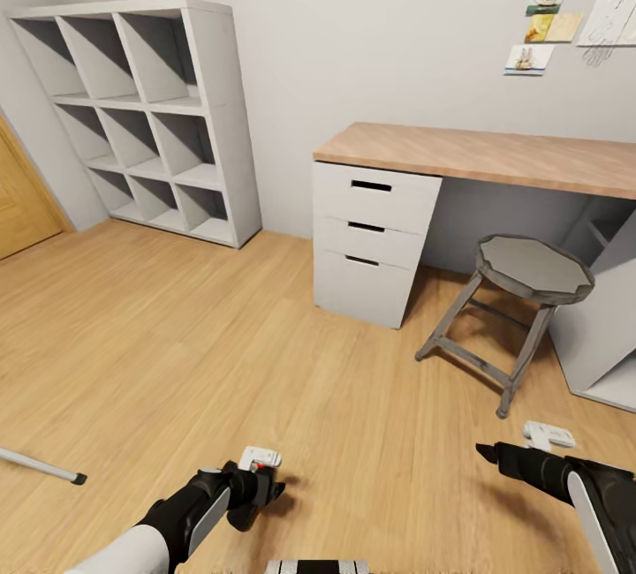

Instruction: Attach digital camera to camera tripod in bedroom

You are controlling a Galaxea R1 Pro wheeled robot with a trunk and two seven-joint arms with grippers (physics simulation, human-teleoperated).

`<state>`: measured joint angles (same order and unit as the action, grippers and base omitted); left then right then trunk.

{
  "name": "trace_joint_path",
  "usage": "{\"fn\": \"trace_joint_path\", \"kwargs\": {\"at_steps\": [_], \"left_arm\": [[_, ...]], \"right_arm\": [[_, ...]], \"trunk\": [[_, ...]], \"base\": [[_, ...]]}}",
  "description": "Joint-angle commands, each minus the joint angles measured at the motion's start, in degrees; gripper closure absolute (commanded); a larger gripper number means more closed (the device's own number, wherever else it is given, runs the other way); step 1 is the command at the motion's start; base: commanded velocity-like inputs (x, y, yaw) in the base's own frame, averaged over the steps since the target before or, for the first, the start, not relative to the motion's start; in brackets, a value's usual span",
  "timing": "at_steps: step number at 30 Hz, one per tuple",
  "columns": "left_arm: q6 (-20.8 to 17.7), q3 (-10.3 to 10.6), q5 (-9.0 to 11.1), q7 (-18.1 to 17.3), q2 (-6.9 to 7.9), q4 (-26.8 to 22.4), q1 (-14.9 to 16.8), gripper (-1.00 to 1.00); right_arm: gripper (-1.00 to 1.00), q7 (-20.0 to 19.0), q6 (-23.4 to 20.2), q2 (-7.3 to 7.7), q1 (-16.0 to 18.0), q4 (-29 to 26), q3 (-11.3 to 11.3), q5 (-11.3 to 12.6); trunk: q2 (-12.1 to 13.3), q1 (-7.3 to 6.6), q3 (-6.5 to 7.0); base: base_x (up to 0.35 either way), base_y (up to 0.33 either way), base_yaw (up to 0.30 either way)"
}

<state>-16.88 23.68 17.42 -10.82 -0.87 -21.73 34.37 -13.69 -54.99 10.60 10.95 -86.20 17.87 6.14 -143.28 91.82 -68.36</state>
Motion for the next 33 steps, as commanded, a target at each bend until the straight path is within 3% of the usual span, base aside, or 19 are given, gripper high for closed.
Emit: {"fn": "trace_joint_path", "kwargs": {"at_steps": [1, 4, 7, 16, 27, 33], "left_arm": [[-0.31, 0.14, 0.45, 0.02, 0.01, -0.07, 0.04, -1.0], [-0.34, 0.01, 0.4, 0.0, -0.03, -0.07, 0.06, -1.0], [-0.53, -0.06, 0.24, 0.02, -0.07, -0.07, 0.09, -1.0], [-2.89, 0.02, -0.15, 0.04, 0.01, -0.48, 0.63, -1.0], [-4.23, 0.26, -0.46, -0.1, 0.48, -1.3, 1.64, -1.0], [-4.69, 0.33, -1.03, -0.28, 2.59, -1.53, 2.37, -1.0]], "right_arm": [[-1.0, 0.12, -0.67, -0.36, 0.59, -0.05, -0.03, 0.43], [-1.0, 0.13, -1.2, -1.13, 1.78, -0.07, -0.72, 0.4], [-1.0, 0.14, -1.66, -2.16, 3.17, -0.18, -3.03, 0.37], [-1.0, 0.23, -2.07, -3.39, 4.3, -0.97, -7.09, 0.3], [-1.0, 1.67, -2.2, -4.69, 4.56, -1.48, -9.63, 0.2], [-1.0, 2.72, -2.28, -4.88, 4.58, -1.79, -10.04, 0.25]], "trunk": [[-0.04, 0.01, -0.27], [-0.08, 0.09, -0.94], [-0.12, 0.17, -1.6], [-0.24, 0.4, -3.6], [-0.24, 0.4, -3.6], [-0.24, 0.4, -3.6]], "base": [[0.0, 0.0, 0.0], [0.0, 0.0, 0.0], [0.0, 0.0, 0.0], [0.0, 0.0, 0.0], [0.0, 0.0, 0.0], [0.0, 0.0, 0.0]]}}
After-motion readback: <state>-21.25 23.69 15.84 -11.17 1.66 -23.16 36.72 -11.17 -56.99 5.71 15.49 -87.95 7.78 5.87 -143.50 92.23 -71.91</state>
